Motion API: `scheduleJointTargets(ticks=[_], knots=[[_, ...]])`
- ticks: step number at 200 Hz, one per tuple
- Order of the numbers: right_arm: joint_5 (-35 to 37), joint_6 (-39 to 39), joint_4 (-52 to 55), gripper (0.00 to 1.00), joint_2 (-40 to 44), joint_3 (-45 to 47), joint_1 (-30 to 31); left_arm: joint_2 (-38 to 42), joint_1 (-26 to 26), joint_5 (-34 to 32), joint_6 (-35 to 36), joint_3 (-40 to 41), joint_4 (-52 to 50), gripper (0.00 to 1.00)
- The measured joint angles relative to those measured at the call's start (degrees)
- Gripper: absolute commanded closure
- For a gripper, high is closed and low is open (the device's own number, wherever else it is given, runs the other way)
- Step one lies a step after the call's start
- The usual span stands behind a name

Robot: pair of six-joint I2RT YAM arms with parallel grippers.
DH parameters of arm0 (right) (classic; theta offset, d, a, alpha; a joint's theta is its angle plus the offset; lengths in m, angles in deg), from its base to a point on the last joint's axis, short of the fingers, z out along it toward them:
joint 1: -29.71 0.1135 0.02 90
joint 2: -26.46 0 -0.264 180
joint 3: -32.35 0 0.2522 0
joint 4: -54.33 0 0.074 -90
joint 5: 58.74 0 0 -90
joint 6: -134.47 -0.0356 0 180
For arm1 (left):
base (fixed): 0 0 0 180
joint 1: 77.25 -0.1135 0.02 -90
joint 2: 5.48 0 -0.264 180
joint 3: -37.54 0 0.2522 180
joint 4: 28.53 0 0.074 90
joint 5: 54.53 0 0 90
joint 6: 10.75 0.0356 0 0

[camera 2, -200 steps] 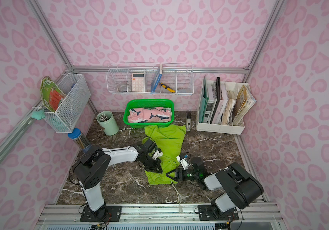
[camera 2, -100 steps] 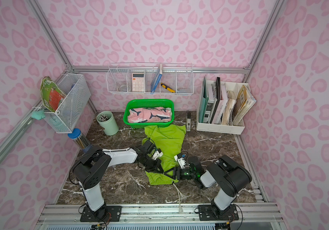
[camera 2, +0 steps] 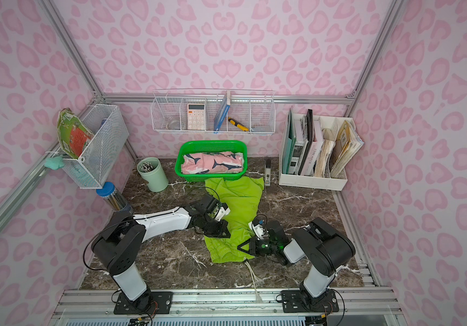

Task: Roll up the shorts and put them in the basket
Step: Roll the shorts at the center of the board.

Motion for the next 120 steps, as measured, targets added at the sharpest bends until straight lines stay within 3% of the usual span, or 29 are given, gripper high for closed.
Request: scheduleJointTargets(ticks=[19, 37, 70, 120], knots=[[-0.2, 1.0, 6.0, 1.00, 1.7, -2.2, -0.3, 3.1, 0.0, -1.7, 2.9, -1.7, -2.3, 0.37], [0.3, 1.7, 11.9, 1.00, 3.4, -4.3, -0.6, 7.0, 0.3, -4.1, 6.5, -3.2, -4.0, 0.27], [0.8, 1.7, 17.6, 1.00, 5.6, -6.3, -2.5, 15.1, 4.3, -13.2, 15.1, -2.9, -4.4, 0.22], [-3.1, -5.6, 14.1, 1.00, 7.5, -6.5, -5.9, 19.8, 11.9, -25.4, 25.7, 4.6, -1.3, 0.15]])
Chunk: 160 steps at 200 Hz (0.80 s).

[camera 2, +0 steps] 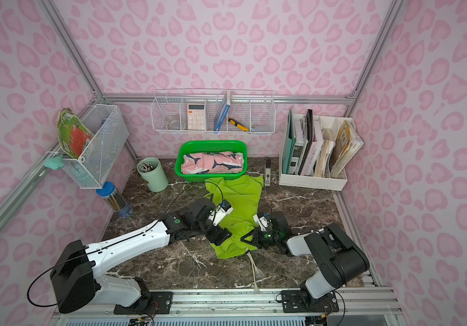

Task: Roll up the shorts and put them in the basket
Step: Roll the shorts at the center of the board.

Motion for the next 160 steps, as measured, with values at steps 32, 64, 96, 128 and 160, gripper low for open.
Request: scheduleJointTargets(ticks=[32, 64, 96, 128, 160], knots=[[-1.0, -2.1, -0.9, 1.00, 1.4, -1.7, 0.0, 0.2, 7.0, -7.7, 6.9, 3.8, 6.1, 0.01], [-1.0, -2.8, -0.9, 1.00, 2.3, -1.4, -0.2, -1.7, 12.2, -13.4, 12.8, 5.8, 11.3, 0.00], [-1.0, -3.8, -1.6, 1.00, 2.5, -0.5, -0.3, -3.0, 15.5, -19.3, 17.3, 9.5, 18.8, 0.01], [-1.4, -4.4, -3.0, 1.00, 2.0, -0.2, -0.5, -8.2, 16.8, -25.6, 21.8, 10.7, 26.3, 0.01], [-1.8, -5.4, -4.8, 1.00, 1.7, 0.4, -1.1, -11.8, 17.4, -28.7, 24.6, 10.9, 31.4, 0.01]])
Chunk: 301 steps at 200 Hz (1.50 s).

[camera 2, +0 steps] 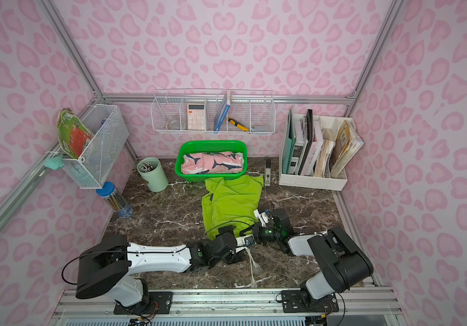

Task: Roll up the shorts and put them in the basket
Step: Roll the shorts at the center of the board.

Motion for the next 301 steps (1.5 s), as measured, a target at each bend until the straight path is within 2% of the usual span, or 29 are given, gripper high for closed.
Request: scheduleJointTargets(ticks=[45, 118, 198, 237, 268, 301], knots=[[-0.1, -1.3, -3.1, 1.00, 0.0, 1.9, -1.0, -2.8, -0.1, -1.3, 0.8, -0.2, 2.2, 0.01], [-1.6, -3.1, -6.3, 1.00, -1.0, 2.5, -2.0, 3.1, 0.3, 0.6, -4.6, -2.8, -4.3, 0.01], [-2.2, -4.5, -8.2, 1.00, -1.0, 3.4, -2.4, -3.5, 0.3, 1.0, -5.4, -3.7, -5.6, 0.01], [-2.2, -4.6, -8.8, 1.00, -1.1, 3.7, -2.5, -5.4, 0.2, -1.5, -5.4, -3.0, -3.1, 0.03], [-0.1, -5.5, -8.9, 1.00, -1.2, 4.5, -2.6, -7.2, -0.4, -1.7, -5.2, -2.5, -0.2, 0.14], [2.1, -6.1, -9.4, 1.00, -1.3, 5.3, -2.7, -8.5, -1.1, -1.9, -5.5, -2.3, 2.6, 0.47]])
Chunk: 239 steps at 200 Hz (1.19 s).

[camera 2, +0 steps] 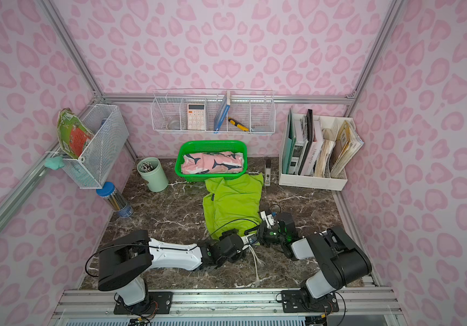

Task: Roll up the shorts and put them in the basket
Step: Roll the shorts at the center of the board.

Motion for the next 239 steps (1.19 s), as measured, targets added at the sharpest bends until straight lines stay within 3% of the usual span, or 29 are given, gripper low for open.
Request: scheduleJointTargets(ticks=[34, 76, 89, 120, 146, 177, 239], knots=[[-0.2, 0.1, -1.6, 1.00, 0.0, 0.6, 0.1, -1.1, -0.8, -1.3, -1.7, -0.7, -0.6, 0.67], [-1.4, -0.4, -4.1, 1.00, -1.1, 0.6, 0.1, -1.0, -0.9, -1.1, -4.2, -2.6, -5.2, 1.00], [-1.8, -0.9, -4.7, 1.00, -1.4, 0.6, 0.1, -0.4, -1.0, -0.7, -4.7, -3.1, -7.1, 1.00], [-3.0, -0.9, -5.8, 0.57, -1.4, 1.0, 0.2, 2.0, -1.8, 2.8, -6.0, -4.5, -13.4, 1.00], [-2.8, 1.6, -3.3, 0.41, 1.6, 1.4, -0.5, 3.5, -3.3, 6.1, -7.2, -6.7, -20.7, 1.00], [0.0, 10.3, 11.4, 0.32, 8.6, -2.8, -1.4, 5.0, -5.4, 11.0, -8.8, -9.3, -27.6, 1.00], [11.0, 28.6, 36.8, 0.33, 24.9, -5.7, -10.1, 3.3, -10.1, 27.0, -7.6, -18.9, -43.6, 1.00]])
